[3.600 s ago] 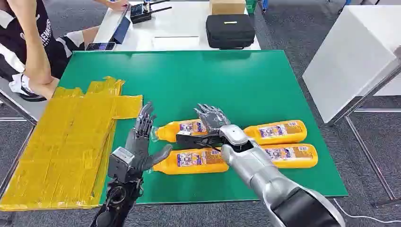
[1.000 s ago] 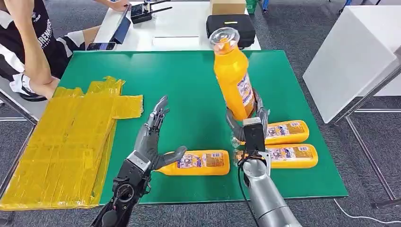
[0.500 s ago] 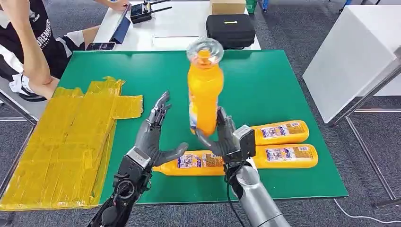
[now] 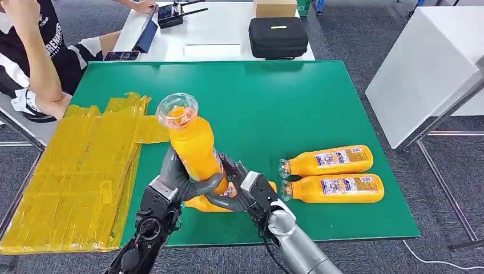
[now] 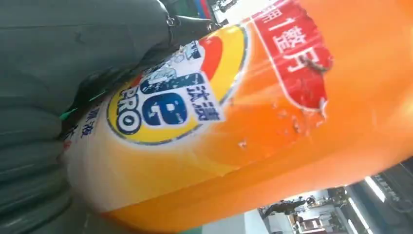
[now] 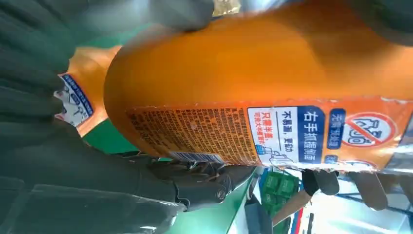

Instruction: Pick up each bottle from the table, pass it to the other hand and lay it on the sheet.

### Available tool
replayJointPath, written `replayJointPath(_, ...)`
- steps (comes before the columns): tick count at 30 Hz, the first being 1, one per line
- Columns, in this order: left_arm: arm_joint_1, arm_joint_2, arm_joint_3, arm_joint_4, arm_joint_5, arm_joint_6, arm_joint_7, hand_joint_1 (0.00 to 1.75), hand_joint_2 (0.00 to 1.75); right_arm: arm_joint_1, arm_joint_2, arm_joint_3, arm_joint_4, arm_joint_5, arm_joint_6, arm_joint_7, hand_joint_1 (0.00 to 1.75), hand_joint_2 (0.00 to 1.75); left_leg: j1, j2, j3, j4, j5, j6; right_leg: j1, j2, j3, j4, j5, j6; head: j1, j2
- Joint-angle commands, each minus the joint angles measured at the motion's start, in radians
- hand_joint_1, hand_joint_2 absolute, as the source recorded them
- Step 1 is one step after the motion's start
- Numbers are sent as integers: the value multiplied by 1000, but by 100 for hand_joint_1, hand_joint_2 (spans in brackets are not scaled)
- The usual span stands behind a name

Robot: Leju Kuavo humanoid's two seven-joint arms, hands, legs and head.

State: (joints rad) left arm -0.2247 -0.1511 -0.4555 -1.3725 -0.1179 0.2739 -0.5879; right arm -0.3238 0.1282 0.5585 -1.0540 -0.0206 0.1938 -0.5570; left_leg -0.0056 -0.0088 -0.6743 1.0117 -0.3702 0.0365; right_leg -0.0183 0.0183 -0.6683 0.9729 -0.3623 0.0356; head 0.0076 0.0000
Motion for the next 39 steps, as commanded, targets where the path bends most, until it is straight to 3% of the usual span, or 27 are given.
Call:
replayJointPath(1, -40, 16, -23, 80, 3, -9, 0, 0, 175, -38, -26, 68, 75, 32, -24, 2, 175, 175, 1, 0, 4, -1, -1, -2, 1, -2, 4, -1, -1, -1, 0, 0)
replayJointPath(4, -39, 17, -22, 80, 3, -9, 0, 0, 175, -40, -27, 67, 76, 33, -26, 3, 175, 175, 1, 0, 7, 0, -3, -2, 1, -2, 6, 0, -3, -2, 0, 0)
replayJointPath(5, -38, 16, -19, 80, 9, -8, -1, 152, 175, -41, -26, 65, 78, 36, -32, 4, 175, 175, 1, 0, 6, 0, -3, -2, 1, -2, 6, 0, -3, -2, 0, 0)
replayJointPath(6, -38, 16, -19, 80, 9, -8, -1, 175, 175, -41, -26, 65, 78, 36, -32, 4, 175, 175, 0, 0, 4, 0, -2, -2, 1, -1, 4, 0, -2, -1, 0, 0)
replayJointPath(10, -33, 22, -23, 78, 17, -6, -11, 175, 175, -36, -27, 45, 64, 41, -55, 3, 175, 175, 1, 1, 14, 1, -7, -5, 2, -2, 13, 2, -7, -4, 0, 0)
replayJointPath(12, -33, 23, -27, 79, 19, -8, -11, 175, 175, -29, -31, 41, 53, 43, -63, 3, 175, 175, 0, 0, 6, 0, -2, -2, 1, -2, 5, 0, -2, -2, 0, 0)
replayJointPath(13, -34, 23, -30, 82, 22, -9, -11, 175, 175, -24, -34, 38, 45, 43, -66, 3, 175, 175, 1, 0, 13, 1, -7, -4, 2, -3, 12, 2, -6, -3, 0, 0)
replayJointPath(15, -34, 21, -32, 82, 24, -9, -12, 175, 175, -22, -38, 37, 43, 43, -68, 3, 175, 175, 1, -1, 6, 0, -2, -2, 1, -3, 6, 0, -3, -2, 0, 0)
replayJointPath(31, -50, 12, -25, 80, 50, 11, -37, 175, 175, -8, -40, 22, -12, 46, -114, 5, 175, 175, 0, -1, 4, 0, -1, -2, 1, -3, 4, 0, -2, -1, 0, 0)
replayJointPath(32, -46, 14, -22, 73, 45, 29, -43, 175, 175, -2, -39, 21, -31, 60, -139, 5, 134, 175, 1, -1, 7, 1, -3, -3, 1, -3, 6, 1, -4, -2, 0, 0)
replayJointPath(33, -42, 19, -25, 65, 44, 29, -44, 175, 175, 3, -40, 21, -47, 65, -149, 7, 0, 175, 0, -1, 3, 0, -1, -2, 1, -3, 3, 0, -2, -1, 0, 0)
replayJointPath(37, -19, 32, 11, -1, 7, 99, -64, 175, 175, 31, -53, 16, -139, 82, -223, 13, 0, 175, 0, 0, 2, 0, -1, -2, 1, -2, 2, 0, -1, -1, 0, 0)
replayJointPath(39, -24, 44, 41, -15, -212, 308, -90, 175, 175, 51, -63, 10, -191, 100, -281, 19, 0, 175, 1, 0, 8, 2, -5, -3, 1, -2, 7, 2, -5, -3, 0, 0)
